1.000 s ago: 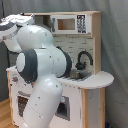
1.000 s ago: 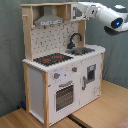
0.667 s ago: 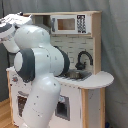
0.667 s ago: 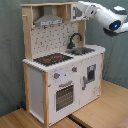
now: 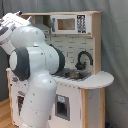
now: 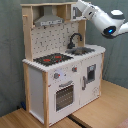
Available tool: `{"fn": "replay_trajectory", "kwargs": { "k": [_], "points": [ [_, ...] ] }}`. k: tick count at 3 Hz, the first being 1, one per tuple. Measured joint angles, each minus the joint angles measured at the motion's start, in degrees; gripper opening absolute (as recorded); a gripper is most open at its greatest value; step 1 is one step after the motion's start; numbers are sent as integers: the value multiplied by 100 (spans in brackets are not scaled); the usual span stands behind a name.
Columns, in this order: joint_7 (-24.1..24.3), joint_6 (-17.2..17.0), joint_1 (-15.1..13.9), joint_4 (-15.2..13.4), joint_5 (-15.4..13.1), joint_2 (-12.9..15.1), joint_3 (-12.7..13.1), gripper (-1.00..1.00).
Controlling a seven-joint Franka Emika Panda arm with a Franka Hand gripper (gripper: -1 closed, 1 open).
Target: Play with the kitchen
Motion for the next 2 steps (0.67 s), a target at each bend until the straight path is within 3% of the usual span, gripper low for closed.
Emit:
{"fn": "replay_trajectory", "kwargs": {
  "k": [2],
  "points": [
    [1248, -769, -12, 1, -180, -349, 0, 100]
  ]
}}
